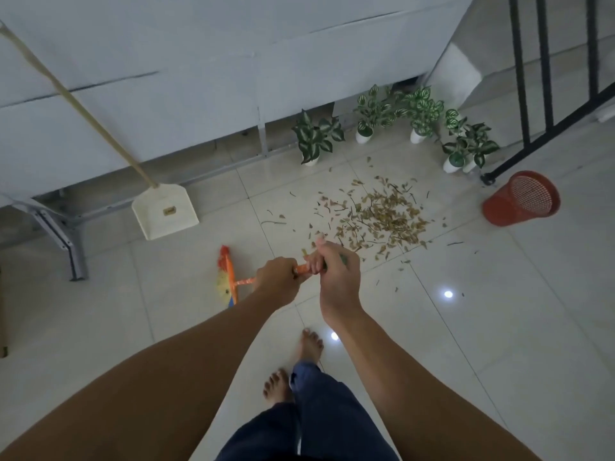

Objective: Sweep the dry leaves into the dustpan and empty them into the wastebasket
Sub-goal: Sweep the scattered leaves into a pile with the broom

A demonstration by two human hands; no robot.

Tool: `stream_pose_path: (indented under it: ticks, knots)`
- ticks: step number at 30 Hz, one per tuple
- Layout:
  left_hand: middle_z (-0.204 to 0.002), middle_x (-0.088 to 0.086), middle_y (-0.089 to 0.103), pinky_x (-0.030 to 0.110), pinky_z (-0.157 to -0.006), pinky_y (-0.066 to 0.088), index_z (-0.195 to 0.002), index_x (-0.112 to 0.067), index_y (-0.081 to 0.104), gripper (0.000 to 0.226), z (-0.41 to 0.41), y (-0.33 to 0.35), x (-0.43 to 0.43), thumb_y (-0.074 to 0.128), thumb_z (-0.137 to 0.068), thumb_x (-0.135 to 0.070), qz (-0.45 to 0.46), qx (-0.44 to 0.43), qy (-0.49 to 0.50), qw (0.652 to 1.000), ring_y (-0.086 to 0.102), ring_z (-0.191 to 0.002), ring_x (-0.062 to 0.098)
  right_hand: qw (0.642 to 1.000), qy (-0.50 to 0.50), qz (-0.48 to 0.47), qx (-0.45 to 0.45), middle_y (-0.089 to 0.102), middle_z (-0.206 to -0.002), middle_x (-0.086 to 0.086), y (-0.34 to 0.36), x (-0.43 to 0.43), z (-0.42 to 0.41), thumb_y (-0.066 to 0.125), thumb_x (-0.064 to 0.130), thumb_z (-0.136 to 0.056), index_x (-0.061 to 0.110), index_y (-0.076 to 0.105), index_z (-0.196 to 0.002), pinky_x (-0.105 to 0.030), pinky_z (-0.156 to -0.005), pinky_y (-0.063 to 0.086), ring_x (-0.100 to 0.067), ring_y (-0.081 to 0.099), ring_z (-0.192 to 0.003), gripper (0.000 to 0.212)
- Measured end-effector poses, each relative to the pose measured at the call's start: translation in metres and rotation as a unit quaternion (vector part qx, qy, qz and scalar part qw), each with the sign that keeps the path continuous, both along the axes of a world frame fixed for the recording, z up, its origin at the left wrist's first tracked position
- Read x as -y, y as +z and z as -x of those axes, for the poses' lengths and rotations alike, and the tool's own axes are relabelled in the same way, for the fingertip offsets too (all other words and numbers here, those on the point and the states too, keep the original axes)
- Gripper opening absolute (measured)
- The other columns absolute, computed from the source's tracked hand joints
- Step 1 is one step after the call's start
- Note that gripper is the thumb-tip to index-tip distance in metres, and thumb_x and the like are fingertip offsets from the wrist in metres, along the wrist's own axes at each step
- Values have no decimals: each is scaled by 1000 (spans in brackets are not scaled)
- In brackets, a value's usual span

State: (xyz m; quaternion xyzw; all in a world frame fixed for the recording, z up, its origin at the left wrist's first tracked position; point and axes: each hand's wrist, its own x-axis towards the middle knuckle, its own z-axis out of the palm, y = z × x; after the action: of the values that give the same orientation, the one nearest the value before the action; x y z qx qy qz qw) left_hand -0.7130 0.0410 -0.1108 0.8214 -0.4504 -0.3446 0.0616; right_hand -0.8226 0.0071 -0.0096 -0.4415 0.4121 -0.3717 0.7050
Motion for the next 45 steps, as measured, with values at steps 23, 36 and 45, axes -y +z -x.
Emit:
stream_pose_path:
  ticks: [23, 36, 45]
  knots:
    - [-81, -2, 56, 41, -83, 51, -87, -19, 51, 37, 174, -34, 61, 46, -96, -55, -64, 18, -20, 998, 62, -86, 25, 951, -220, -184, 116, 35, -48, -4, -28, 60, 161, 39, 46, -102, 13, 42, -48, -34, -70, 43, -19, 38, -49, 64]
    - [-74, -5, 58, 33, -86, 36, -82, -21, 52, 30, 362, -13, 196, 44, -98, -44, 30, 24, -152, 988, 61, -79, 22, 917, -370, -106, 101, 26, -42, -2, 4, 183, 339, 44, 31, -93, 13, 34, -45, -29, -48, 25, -19, 23, -42, 53]
    - [-76, -5, 59, 35, -90, 39, -84, -23, 56, 30, 343, 14, 191, 44, -97, -47, 20, 110, -74, 991, 59, -80, 20, 928, -306, -145, 153, 27, -43, -2, 22, 203, 334, 48, 70, -87, 11, 35, -47, -28, -49, 30, -17, 25, -44, 72]
